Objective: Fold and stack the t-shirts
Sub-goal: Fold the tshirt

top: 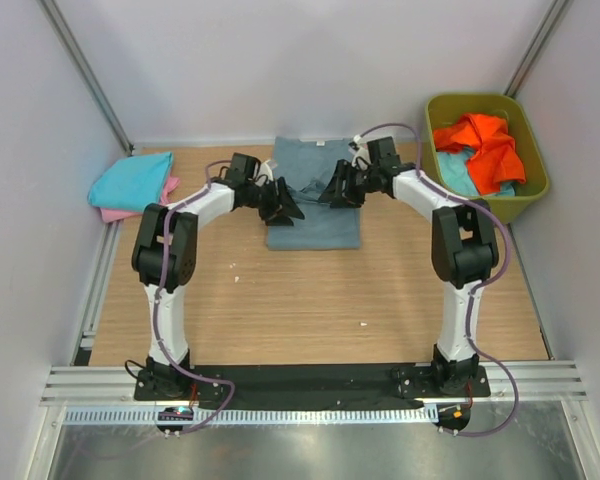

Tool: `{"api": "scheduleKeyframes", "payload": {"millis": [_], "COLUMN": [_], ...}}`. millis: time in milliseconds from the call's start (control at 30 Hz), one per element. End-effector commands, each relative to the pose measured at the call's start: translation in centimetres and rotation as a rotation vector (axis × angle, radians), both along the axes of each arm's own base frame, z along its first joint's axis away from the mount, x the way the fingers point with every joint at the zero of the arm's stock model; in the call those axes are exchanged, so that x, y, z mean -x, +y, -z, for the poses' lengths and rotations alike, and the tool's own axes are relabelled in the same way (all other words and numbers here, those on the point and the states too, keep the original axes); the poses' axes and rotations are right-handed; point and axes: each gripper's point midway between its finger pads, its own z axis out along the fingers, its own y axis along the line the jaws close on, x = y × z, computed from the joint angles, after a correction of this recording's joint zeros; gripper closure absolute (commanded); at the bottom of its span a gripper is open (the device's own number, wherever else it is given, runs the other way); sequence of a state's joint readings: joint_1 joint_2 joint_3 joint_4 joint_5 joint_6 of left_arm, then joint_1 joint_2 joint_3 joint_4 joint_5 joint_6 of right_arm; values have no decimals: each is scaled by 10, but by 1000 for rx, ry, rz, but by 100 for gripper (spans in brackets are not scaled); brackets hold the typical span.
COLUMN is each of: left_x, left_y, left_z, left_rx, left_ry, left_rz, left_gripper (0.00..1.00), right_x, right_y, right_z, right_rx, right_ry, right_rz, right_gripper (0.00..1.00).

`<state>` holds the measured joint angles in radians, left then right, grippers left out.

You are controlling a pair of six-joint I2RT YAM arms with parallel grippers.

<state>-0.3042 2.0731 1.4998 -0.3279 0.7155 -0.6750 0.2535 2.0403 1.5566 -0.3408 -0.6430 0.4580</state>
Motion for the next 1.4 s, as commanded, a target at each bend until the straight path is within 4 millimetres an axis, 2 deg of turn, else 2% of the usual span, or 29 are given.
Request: {"api": "scheduleKeyframes", "payload": {"millis": [0, 33, 100, 167, 333, 400, 500, 600, 633, 700, 733, 767, 833, 867, 900, 933, 967, 1000, 1033, 1067, 1100, 1133, 1200, 1233, 1267, 1300, 1367], "left_x": [1, 1, -3, -3, -7, -7, -5, -4, -4, -7, -6, -8, -14, -15, -15, -18, -20, -17, -16, -20, -14, -12, -1, 3, 8, 14, 23], "left_y": [-28, -28, -25, -22, -19, -19, -17, -17, -18, -17, -17, -17, -20, -22, -22, -24, -20, -16, -11, 0, 7, 14, 30, 36, 48, 52, 66], "left_z": [2, 8, 22, 30, 39, 41, 48, 51, 51, 49, 47, 42, 16, 3, -21, -41, -53, -76, -84, -87, -86, -92, -76, -69, -56, -49, -29], "left_rx": [81, 65, 24, -7, -28, -35, -43, -49, -50, -54, -58, -53, -32, -15, 1, 12, 11, 14, 10, -18, -38, -33, -16, -13, -13, -1, -19], "left_ry": [-34, -35, -41, -22, -17, -11, 5, 13, 8, -2, -12, -23, -68, -94, -136, -178, -209, -244, -256, -258, -220, -217, -133, -105, -52, -17, 48], "left_rz": [80, 76, 74, 70, 59, 57, 53, 52, 53, 52, 59, 62, 67, 81, 94, 100, 102, 99, 90, 52, 33, 20, 3, -1, -17, -15, -36], "left_gripper": [50, 50, 49, 49, 48, 48, 48, 48, 48, 48, 48, 48, 45, 42, 40, 37, 36, 34, 31, 26, 23, 20, 20, 21, 20, 20, 28], "right_x": [-12, -18, -21, -27, -29, -37, -60, -96, -113, -133, -143, -147, -148, -144, -139, -131, -122, -114, -103, -92, -81, -62, -36, -15, -4, 15, 35], "right_y": [28, 30, 34, 36, 35, 36, 37, 39, 41, 38, 37, 34, 29, 24, 19, 13, 0, -8, -17, -33, -43, -47, -63, -66, -69, -74, -72], "right_z": [5, 3, 13, 9, 24, 27, 14, -11, -27, -45, -65, -75, -90, -112, -119, -117, -140, -148, -131, -148, -137, -104, -95, -68, -59, -41, -27], "right_rx": [-56, -59, -50, -53, -46, -40, -42, -43, -51, -27, -25, -18, -1, -4, 4, 14, 16, 23, 44, 46, 58, 53, 24, 12, -3, -5, -39], "right_ry": [5, -4, 17, 7, 31, 11, -55, -175, -235, -330, -389, -422, -465, -494, -501, -484, -507, -508, -450, -455, -399, -286, -200, -103, -51, 18, 99], "right_rz": [-37, -33, -39, -41, -32, -23, -5, 19, 28, 50, 61, 68, 73, 77, 70, 67, 82, 83, 91, 117, 129, 125, 134, 120, 133, 145, 147], "right_gripper": [45, 46, 46, 46, 47, 47, 47, 47, 46, 45, 45, 44, 43, 43, 43, 43, 43, 43, 43, 43, 43, 43, 43, 42, 42, 42, 41]}}
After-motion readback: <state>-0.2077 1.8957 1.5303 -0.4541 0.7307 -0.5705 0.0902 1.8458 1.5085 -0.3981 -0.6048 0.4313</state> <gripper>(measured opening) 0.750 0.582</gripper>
